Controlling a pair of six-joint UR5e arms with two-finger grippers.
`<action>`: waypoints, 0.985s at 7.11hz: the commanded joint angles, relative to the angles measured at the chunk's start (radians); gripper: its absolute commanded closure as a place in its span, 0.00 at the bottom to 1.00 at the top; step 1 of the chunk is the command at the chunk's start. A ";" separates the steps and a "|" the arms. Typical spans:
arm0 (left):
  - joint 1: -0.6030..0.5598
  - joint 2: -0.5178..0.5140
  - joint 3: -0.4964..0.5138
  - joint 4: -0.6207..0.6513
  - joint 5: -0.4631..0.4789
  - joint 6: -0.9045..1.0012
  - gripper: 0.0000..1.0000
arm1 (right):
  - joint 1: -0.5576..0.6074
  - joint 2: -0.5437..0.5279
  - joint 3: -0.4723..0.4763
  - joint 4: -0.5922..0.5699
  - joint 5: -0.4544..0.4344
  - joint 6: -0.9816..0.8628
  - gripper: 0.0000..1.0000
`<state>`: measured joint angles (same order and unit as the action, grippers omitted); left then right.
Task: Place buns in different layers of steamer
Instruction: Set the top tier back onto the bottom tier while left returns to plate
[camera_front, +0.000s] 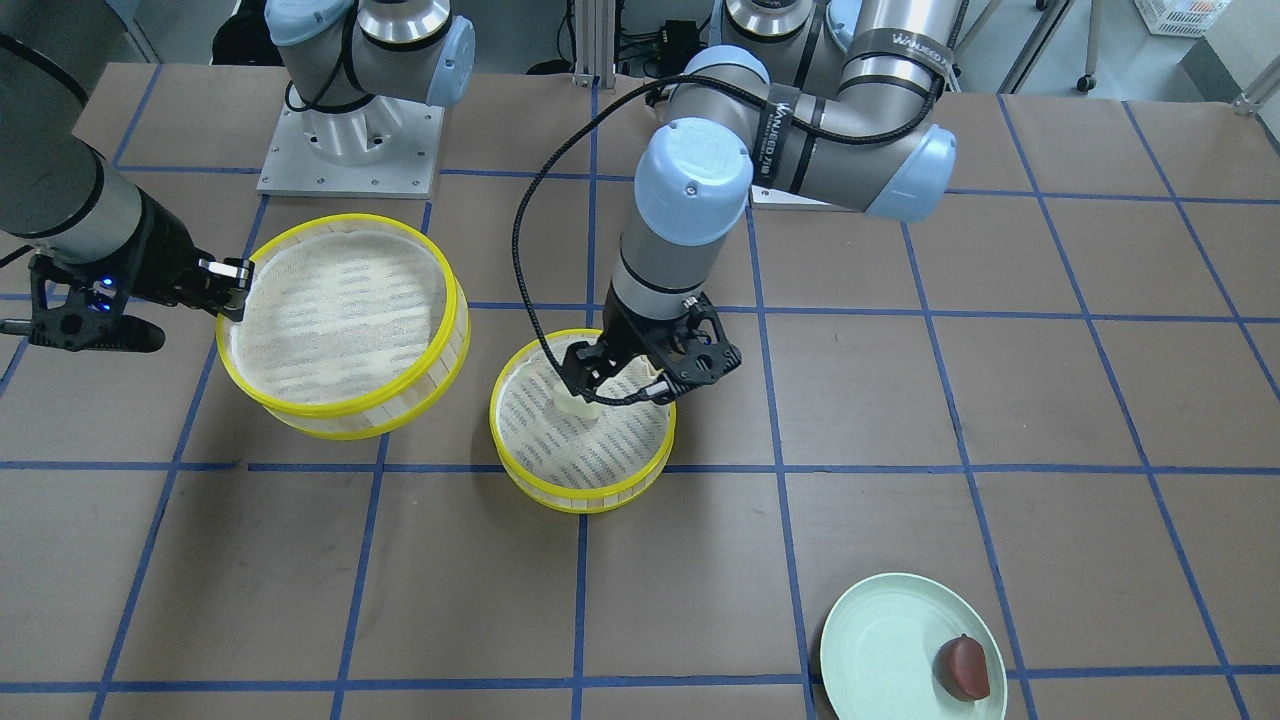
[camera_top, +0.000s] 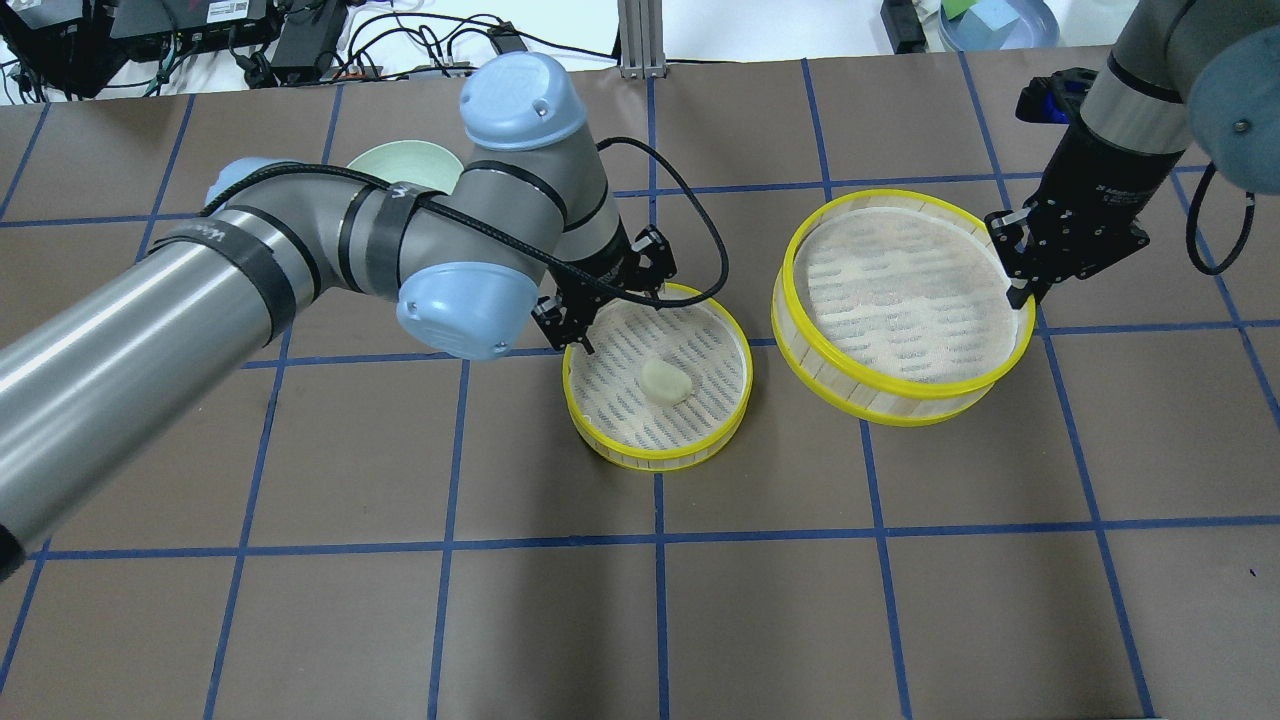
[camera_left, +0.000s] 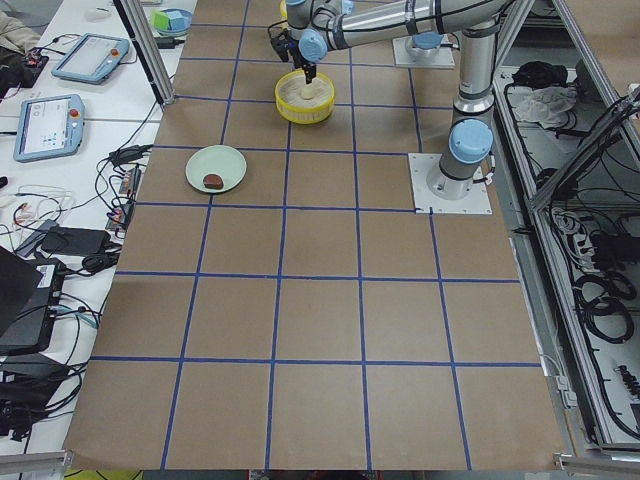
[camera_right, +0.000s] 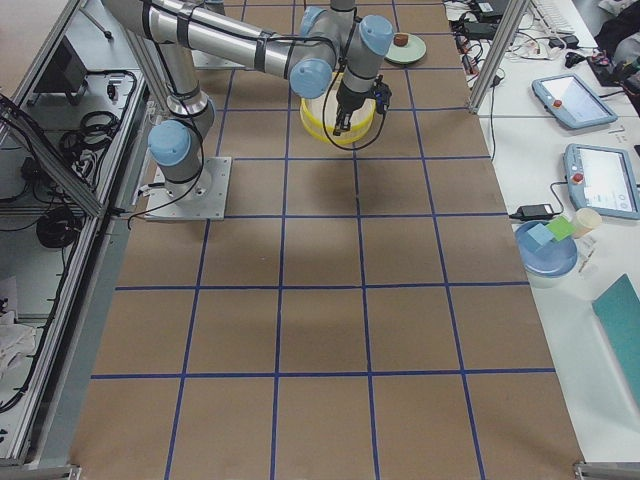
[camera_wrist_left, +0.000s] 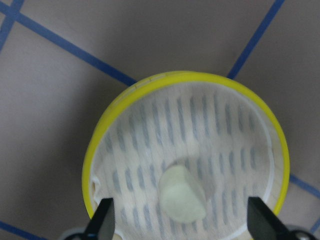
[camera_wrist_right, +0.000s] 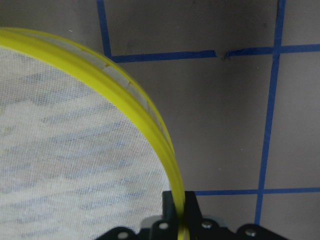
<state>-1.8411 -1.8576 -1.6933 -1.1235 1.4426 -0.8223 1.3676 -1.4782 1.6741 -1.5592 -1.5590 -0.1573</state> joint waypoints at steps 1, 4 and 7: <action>0.155 0.023 0.062 -0.068 0.015 0.198 0.00 | 0.167 0.038 -0.016 -0.076 0.001 0.162 1.00; 0.330 0.000 0.089 -0.052 0.168 0.611 0.00 | 0.399 0.157 -0.022 -0.224 0.001 0.462 1.00; 0.440 -0.110 0.116 0.121 0.176 0.909 0.00 | 0.447 0.222 -0.019 -0.240 -0.004 0.487 1.00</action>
<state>-1.4357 -1.9179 -1.5882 -1.0736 1.6154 -0.0057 1.8026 -1.2701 1.6530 -1.7953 -1.5573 0.3231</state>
